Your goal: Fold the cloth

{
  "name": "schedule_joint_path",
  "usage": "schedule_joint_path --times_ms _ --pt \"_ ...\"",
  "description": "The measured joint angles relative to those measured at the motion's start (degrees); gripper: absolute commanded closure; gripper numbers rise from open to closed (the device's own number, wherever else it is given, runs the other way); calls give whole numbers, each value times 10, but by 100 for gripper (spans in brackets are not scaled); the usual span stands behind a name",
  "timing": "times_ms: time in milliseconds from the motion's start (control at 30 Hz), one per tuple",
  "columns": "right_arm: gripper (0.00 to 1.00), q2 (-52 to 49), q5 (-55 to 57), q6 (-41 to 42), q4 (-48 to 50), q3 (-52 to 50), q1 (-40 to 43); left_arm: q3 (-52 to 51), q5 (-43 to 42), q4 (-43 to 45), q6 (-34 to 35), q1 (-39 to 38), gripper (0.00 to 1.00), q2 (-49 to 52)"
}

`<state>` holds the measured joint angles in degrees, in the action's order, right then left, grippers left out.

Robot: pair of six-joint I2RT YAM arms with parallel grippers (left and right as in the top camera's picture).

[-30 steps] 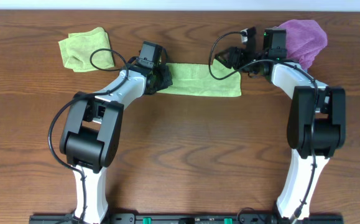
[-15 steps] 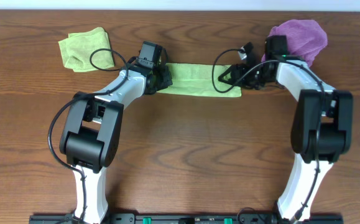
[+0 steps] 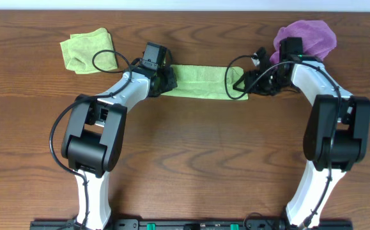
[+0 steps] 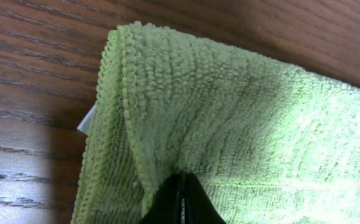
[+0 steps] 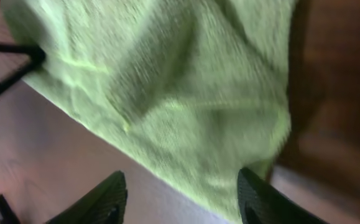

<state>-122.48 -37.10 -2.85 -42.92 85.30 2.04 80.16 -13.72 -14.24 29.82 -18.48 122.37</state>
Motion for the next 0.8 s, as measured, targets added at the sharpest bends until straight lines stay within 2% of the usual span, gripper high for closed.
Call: schedule_joint_path --times_ms 200,467,800 --pt "26 14 38 14 -8 0 9 0 0 0 0 0 94 0" --pt "26 14 49 49 70 0 8 0 0 0 2 0 94 0" --pt "27 -3 50 87 111 0 3 0 0 0 2 0 94 0"
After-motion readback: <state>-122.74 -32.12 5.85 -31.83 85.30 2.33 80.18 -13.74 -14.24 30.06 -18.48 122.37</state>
